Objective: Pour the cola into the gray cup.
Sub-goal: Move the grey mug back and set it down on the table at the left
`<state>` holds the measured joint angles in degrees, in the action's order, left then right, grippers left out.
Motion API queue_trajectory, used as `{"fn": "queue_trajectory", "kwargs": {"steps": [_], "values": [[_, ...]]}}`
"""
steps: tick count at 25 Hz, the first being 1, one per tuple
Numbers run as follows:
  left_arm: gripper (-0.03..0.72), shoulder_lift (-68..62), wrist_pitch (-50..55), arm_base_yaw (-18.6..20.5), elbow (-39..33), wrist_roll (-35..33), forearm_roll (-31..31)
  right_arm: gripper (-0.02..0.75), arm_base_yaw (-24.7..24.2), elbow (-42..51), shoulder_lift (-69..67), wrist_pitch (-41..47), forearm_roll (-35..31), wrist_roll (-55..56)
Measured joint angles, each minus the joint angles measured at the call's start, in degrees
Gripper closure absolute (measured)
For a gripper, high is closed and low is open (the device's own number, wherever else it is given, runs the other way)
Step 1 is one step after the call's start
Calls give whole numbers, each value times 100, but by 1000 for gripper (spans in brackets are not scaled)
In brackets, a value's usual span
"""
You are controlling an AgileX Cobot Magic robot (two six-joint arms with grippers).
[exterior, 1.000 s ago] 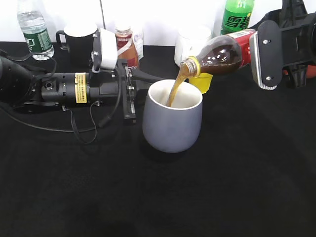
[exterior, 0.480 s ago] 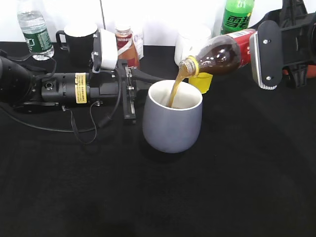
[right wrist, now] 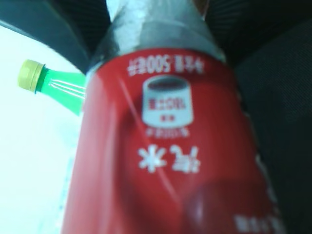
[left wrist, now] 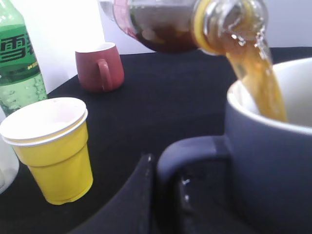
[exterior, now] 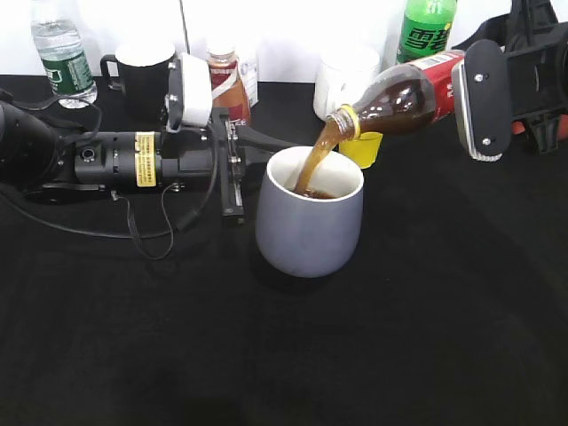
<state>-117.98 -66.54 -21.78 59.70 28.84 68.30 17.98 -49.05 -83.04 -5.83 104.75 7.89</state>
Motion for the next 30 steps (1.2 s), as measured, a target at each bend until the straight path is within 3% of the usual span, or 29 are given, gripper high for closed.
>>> {"fn": "queue_trajectory", "kwargs": {"steps": [11, 19, 24, 25, 28, 30], "values": [[638, 0, 91, 0, 0, -11, 168, 353, 0, -2, 0, -98, -6, -16], [638, 0, 90, 117, 0, -302, -87, 353, 0, -2, 0, -104, -712, -10], [638, 0, 129, 485, 0, -313, -312, 354, 0, -2, 0, -437, -2801, 10], [638, 0, 129, 485, 0, -325, -312, 353, 0, -2, 0, -775, -3501, 47], [638, 23, 129, 518, 0, -324, -312, 353, 0, -2, 0, -1859, -6760, 1433], [638, 185, 137, 617, 0, -325, -305, 353, 0, -7, 0, -2407, -7552, 2272]]}}
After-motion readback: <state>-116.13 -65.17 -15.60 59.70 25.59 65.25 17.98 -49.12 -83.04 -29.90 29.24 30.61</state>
